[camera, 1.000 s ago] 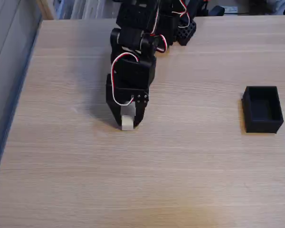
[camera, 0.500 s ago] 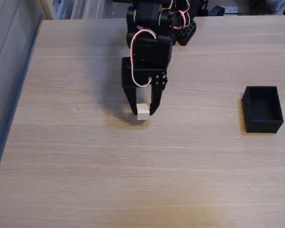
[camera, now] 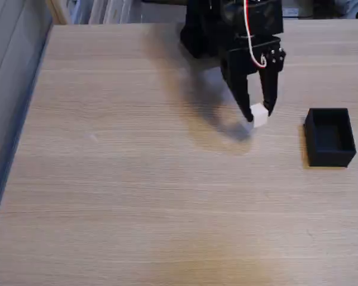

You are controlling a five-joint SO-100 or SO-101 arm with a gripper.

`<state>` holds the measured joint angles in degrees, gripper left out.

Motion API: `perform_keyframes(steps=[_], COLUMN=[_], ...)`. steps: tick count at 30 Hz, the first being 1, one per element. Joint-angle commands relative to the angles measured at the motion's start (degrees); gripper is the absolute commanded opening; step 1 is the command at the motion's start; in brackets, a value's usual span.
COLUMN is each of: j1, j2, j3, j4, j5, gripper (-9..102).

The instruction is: Pick a white block and place it in the black box.

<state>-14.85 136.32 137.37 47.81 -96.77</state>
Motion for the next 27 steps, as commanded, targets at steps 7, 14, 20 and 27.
perform_keyframes(steps=[7, 14, 20, 27], j1=[-14.3, -19.4, -21.2, -21.4], j2=[-6.0, -15.0, -21.4, -27.8], j3=[-7.2, -15.7, -21.0, -27.1], j4=[-0.8, -1.0, -1.1, 0.1], j5=[3.2, 5.9, 7.6, 7.9], gripper=[0, 0, 0, 0])
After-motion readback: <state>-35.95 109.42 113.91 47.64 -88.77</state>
